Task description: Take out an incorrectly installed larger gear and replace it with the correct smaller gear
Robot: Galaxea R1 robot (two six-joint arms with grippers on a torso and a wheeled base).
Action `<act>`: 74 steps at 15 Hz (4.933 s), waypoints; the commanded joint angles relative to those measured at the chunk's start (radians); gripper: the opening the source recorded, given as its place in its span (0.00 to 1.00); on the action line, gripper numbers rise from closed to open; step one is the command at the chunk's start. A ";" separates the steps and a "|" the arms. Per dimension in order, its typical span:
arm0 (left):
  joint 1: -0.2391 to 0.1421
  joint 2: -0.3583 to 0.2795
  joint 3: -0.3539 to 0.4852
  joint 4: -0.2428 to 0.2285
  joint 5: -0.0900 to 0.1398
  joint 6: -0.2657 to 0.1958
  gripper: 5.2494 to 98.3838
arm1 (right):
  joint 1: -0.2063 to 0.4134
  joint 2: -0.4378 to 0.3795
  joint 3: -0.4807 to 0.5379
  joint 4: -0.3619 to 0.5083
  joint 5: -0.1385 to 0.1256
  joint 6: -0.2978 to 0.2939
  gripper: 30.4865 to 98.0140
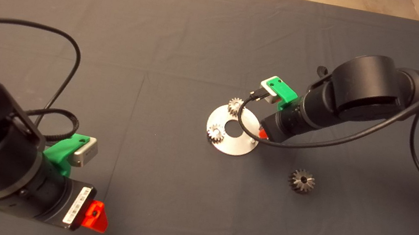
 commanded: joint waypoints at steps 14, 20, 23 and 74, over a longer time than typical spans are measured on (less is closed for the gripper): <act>-0.006 -0.002 0.014 -0.008 0.002 -0.008 0.99 | 0.001 -0.001 0.005 0.010 -0.003 0.003 0.14; -0.007 -0.002 0.014 -0.008 0.002 -0.008 0.99 | 0.001 0.005 -0.008 -0.004 0.005 0.005 0.14; -0.007 -0.002 0.014 -0.007 0.002 -0.008 0.99 | -0.002 0.005 -0.008 -0.018 0.005 0.006 0.14; -0.006 -0.002 0.014 -0.008 0.005 -0.008 0.99 | -0.068 0.044 -0.058 -0.108 0.014 0.002 0.13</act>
